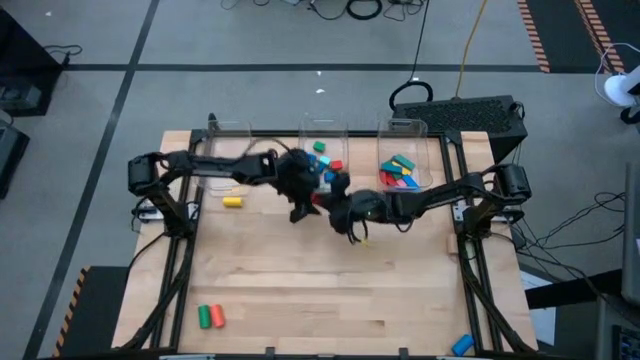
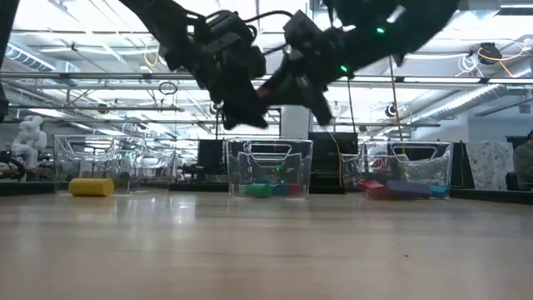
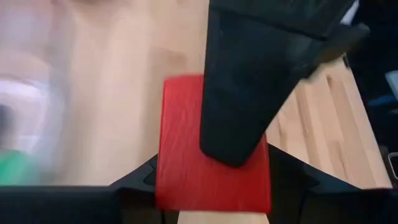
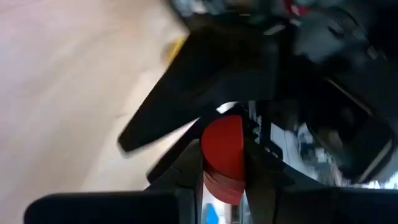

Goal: Sort blocks by size
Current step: Put the red half circle block into the center transparent bin

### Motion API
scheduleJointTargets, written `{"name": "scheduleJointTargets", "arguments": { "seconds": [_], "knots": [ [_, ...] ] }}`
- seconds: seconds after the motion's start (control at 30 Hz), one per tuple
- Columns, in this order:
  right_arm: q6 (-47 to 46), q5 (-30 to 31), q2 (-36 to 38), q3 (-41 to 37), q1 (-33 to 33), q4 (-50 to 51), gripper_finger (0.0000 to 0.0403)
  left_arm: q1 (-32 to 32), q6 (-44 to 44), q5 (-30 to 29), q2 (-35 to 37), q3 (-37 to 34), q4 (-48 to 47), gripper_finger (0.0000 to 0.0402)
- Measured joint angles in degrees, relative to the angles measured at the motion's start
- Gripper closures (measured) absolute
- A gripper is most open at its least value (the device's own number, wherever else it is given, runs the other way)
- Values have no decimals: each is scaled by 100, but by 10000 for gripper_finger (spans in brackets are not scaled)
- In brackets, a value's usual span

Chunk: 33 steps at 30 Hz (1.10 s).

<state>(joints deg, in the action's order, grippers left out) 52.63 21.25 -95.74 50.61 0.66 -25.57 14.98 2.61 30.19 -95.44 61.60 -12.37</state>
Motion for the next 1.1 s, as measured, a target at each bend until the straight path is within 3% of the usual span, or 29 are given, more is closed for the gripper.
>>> {"name": "scheduleJointTargets", "arguments": {
  "seconds": [0.27, 0.33, 0.43, 0.57, 0.7, 0.87, 1.1],
  "knots": [
    [-1171, 273, 4, 818, -766, 597, 334, 610, 121, -155, 623, 110, -660, 211],
    [-1193, 191, 4, 941, -1007, 1042, 334, 654, 61, -464, 748, 110, -969, 210],
    [-1522, -627, -12, 1063, -1568, 1578, 334, 631, -214, -1320, 1012, 85, -1390, 210],
    [-2876, -2072, -250, 1419, -2469, 2120, 335, 486, -293, -2449, 1449, -182, -1492, 210],
    [-3415, -2595, -830, 2291, -2906, 3142, 333, 460, 21, -2696, 2022, -632, -1354, 210],
    [-3529, -2543, -1897, 3837, -3011, 4796, 332, 348, 723, -2802, 2767, -1360, -1147, 210],
    [-3732, -2579, -2897, 4812, -3002, 5694, 330, -155, 1714, -3907, 3358, -2038, -1484, 210]
  ]
}}
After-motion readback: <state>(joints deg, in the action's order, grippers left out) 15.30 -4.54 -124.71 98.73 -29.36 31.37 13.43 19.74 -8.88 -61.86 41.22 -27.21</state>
